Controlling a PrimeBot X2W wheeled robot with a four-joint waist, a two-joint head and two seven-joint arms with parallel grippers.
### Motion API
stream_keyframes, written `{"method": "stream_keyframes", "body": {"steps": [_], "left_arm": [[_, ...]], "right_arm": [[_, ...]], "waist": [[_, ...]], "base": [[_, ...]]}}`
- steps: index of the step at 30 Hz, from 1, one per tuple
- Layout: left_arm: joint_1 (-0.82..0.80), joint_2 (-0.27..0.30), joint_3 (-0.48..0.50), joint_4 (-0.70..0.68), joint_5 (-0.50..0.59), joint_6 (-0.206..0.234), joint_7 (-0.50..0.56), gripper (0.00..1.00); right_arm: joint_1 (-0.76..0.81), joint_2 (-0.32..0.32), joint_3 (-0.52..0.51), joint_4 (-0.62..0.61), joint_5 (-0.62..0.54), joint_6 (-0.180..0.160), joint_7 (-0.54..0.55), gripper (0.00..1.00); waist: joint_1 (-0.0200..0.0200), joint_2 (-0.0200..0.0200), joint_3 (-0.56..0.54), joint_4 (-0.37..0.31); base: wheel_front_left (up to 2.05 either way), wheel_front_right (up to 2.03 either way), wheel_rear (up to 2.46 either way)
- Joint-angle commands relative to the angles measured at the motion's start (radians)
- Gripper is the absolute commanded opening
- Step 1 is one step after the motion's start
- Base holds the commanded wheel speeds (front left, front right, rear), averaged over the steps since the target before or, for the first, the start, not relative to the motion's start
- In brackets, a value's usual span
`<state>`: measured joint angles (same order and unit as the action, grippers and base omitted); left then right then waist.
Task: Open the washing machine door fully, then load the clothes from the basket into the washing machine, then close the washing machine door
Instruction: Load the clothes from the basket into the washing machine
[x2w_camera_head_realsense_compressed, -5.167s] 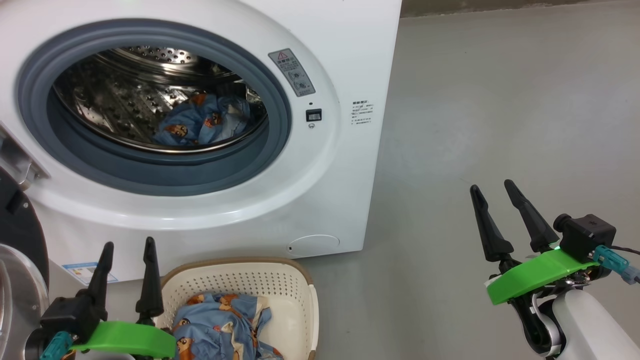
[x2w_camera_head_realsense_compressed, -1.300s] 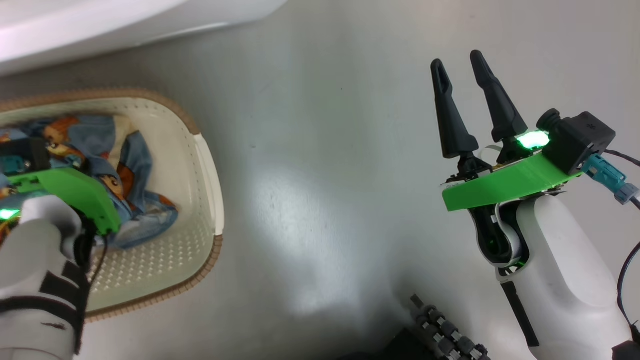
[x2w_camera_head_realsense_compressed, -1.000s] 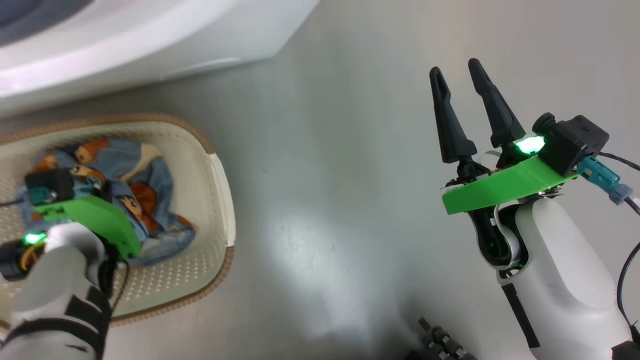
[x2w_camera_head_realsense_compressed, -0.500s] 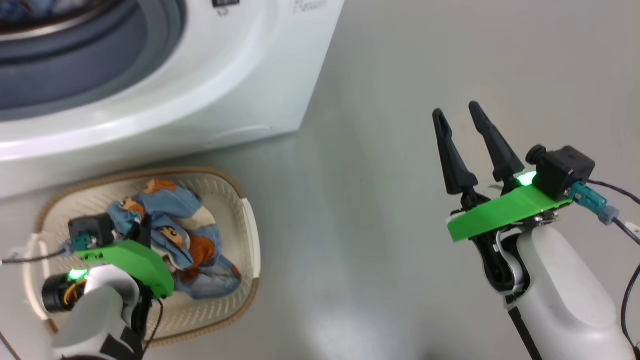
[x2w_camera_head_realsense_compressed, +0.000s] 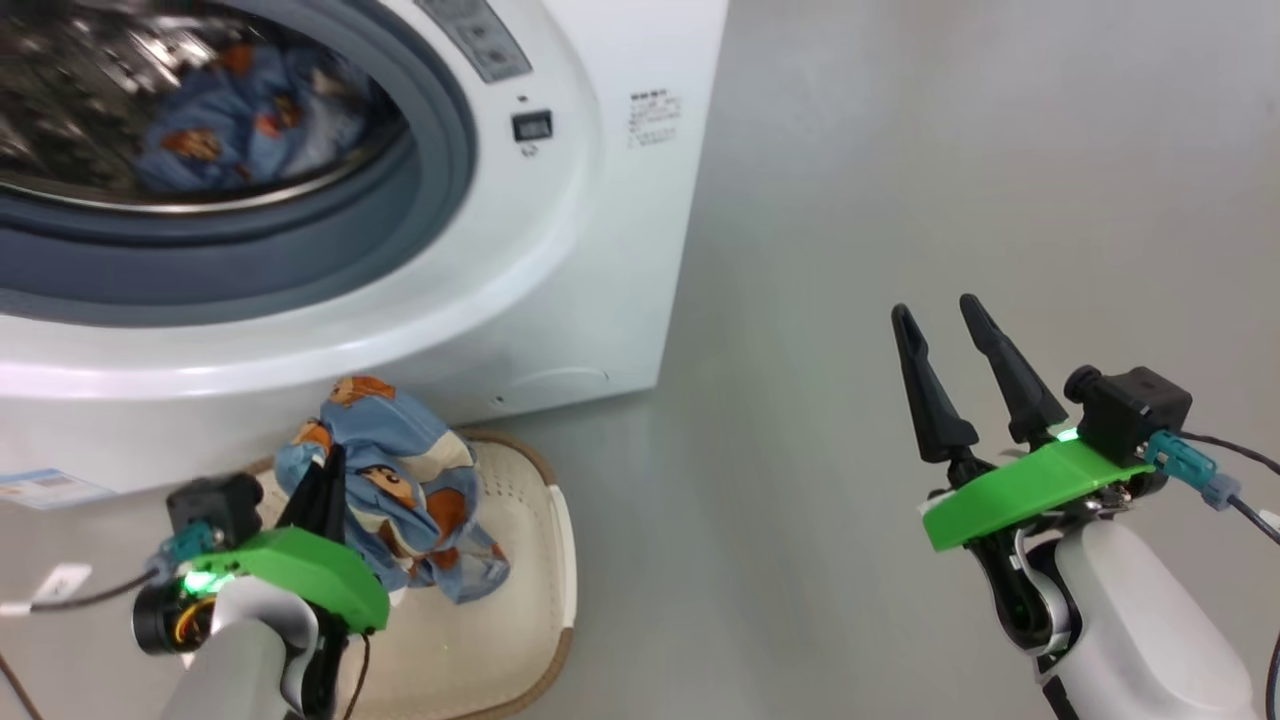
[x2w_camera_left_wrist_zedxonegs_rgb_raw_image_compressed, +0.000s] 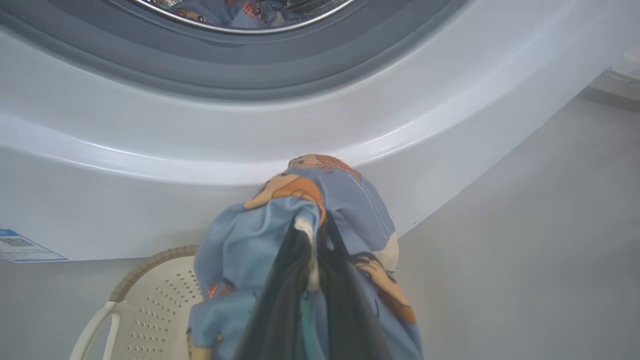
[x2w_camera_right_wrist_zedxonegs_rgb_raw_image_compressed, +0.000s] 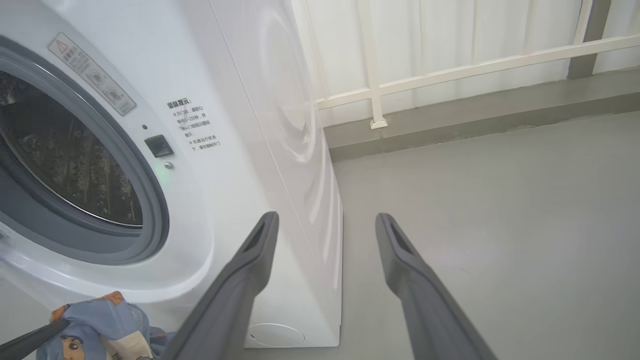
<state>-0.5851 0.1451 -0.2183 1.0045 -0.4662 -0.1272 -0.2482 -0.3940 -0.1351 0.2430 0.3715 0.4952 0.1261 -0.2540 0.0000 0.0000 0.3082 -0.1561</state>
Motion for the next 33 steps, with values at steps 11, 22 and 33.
{"method": "stream_keyframes", "body": {"steps": [11, 22, 33], "left_arm": [[0.194, 0.009, 0.118, -0.371, -0.009, 0.01, -0.013, 0.0], [0.279, 0.018, 0.106, -0.635, 0.025, 0.074, 0.003, 0.0], [0.323, 0.024, 0.106, -0.796, 0.018, 0.114, 0.052, 0.0]], "right_arm": [[0.071, -0.028, 0.008, -0.001, 0.02, 0.005, -0.008, 1.0], [0.1, -0.047, 0.007, 0.007, 0.02, 0.005, -0.008, 1.0], [0.102, -0.054, 0.016, 0.008, 0.018, 0.005, -0.008, 1.0]], "waist": [[0.0, 0.0, -0.16, 0.079], [0.0, 0.0, -0.207, 0.089], [0.0, 0.0, -0.209, 0.085]], "base": [[0.0, 0.0, 0.0], [0.0, 0.0, 0.0], [0.0, 0.0, 0.0]]}}
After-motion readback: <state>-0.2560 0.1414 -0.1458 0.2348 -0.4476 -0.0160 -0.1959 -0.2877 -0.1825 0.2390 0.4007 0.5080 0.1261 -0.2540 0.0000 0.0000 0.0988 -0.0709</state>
